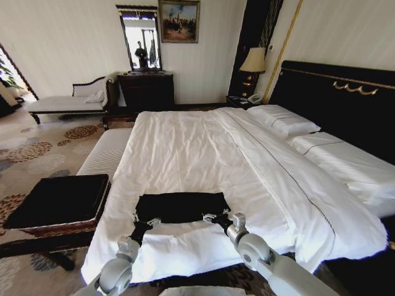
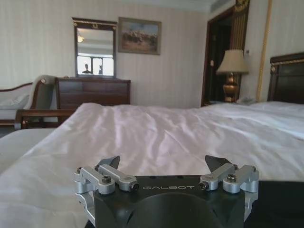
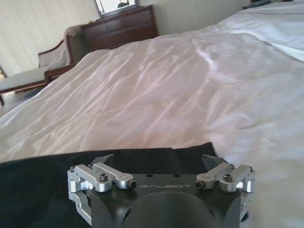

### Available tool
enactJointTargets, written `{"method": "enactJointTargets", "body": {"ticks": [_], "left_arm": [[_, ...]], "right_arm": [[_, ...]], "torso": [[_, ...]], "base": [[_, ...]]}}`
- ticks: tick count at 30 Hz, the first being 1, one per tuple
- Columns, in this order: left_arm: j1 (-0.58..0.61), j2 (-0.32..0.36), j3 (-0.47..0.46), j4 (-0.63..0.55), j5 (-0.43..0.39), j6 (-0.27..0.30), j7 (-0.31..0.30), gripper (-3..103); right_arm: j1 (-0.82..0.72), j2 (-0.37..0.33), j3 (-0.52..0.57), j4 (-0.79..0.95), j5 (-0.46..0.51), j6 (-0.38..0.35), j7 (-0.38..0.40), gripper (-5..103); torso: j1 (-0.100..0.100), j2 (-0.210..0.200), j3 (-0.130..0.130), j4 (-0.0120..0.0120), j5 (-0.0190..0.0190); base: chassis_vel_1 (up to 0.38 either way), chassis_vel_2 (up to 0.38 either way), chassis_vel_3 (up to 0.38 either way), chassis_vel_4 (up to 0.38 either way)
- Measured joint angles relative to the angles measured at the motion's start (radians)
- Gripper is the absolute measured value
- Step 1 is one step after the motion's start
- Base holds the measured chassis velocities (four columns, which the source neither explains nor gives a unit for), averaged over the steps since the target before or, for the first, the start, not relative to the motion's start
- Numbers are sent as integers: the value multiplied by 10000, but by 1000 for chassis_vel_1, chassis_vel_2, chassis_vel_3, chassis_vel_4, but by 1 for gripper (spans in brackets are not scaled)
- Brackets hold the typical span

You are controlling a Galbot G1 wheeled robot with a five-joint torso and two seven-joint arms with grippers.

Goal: Fold the clothes on the bed and place them into the basket.

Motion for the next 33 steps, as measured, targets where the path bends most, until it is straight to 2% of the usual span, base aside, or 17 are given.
{"method": "enactJointTargets", "body": {"ticks": [1,3,5,7,10,11,14,20,33], "left_arm": [[295,-466,-411,-241,113,-111,75,100],[629,-862,-765,-389,175,-252,87,100],[750,-986,-883,-421,212,-322,91,100],[1347,-1395,-1309,-514,463,-632,133,100],[1996,-1571,-1642,-589,705,-1021,179,100],[1996,-1571,-1642,-589,705,-1021,179,100],[2372,-1834,-1781,-678,815,-1154,173,100],[2522,-2033,-1690,-866,1002,-1039,167,100],[2830,-2091,-1713,-1261,1167,-757,125,100]], "right_arm": [[-346,277,693,-129,192,105,-47,100],[-680,511,1326,-221,598,145,-196,100],[-776,574,1486,-241,733,148,-273,100],[-1124,894,2217,-313,1359,150,-607,100],[-1350,1364,2678,-352,2184,22,-744,100],[-1350,1364,2678,-352,2184,22,-744,100],[-1473,2059,2901,-607,2534,-47,-936,100],[-1678,2805,3074,-765,2898,-138,-960,100],[-1786,4056,2465,-1342,2280,253,-1390,100]], "torso": [[0,-1,0,1,6],[-1,0,0,0,4],[-1,0,-1,-1,3],[-1,0,-1,0,0],[-1,0,0,4,6],[-1,0,0,4,6],[-2,0,-1,3,4],[0,0,0,0,3],[0,-1,0,1,3]], "base": [[0,0,0,0],[0,0,0,0],[0,0,0,0],[0,0,0,0],[0,0,0,0],[0,0,0,0],[0,0,0,0],[0,0,0,0],[0,0,0,0]]}}
